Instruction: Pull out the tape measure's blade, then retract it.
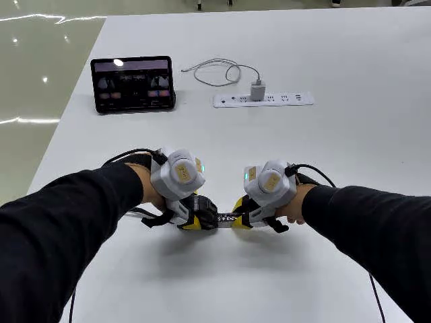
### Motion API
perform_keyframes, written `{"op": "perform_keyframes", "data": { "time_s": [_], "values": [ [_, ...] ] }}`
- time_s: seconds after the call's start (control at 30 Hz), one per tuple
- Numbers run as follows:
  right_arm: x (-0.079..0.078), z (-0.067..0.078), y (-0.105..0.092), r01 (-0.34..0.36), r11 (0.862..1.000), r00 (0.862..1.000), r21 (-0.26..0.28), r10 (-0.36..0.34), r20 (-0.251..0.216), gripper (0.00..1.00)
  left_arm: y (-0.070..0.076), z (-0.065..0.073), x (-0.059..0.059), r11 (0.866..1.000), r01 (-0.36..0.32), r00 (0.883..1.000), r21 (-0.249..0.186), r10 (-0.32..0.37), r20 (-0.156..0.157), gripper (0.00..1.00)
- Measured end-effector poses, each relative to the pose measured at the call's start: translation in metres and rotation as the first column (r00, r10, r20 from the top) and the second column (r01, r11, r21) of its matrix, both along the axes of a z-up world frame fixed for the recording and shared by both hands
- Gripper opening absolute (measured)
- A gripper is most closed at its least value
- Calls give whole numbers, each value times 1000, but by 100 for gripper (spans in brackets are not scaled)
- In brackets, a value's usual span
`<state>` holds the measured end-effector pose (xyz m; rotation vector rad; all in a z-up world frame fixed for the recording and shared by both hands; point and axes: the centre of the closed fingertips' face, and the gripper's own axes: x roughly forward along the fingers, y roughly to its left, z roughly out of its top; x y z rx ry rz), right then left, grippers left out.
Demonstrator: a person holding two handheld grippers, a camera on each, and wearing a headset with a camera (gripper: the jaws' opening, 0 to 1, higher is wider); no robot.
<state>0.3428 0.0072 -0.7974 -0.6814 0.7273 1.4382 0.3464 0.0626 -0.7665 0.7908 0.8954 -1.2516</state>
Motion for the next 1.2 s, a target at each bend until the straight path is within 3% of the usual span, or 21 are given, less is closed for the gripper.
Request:
{"op": "perform_keyframes", "data": {
  "time_s": [1.2],
  "values": [
    [0, 2, -35, 46, 998, 999, -35, -47, -7, 11, 0, 1, -1, 1000, -8, 1000, -11, 8, 0, 34]
  ]
}}
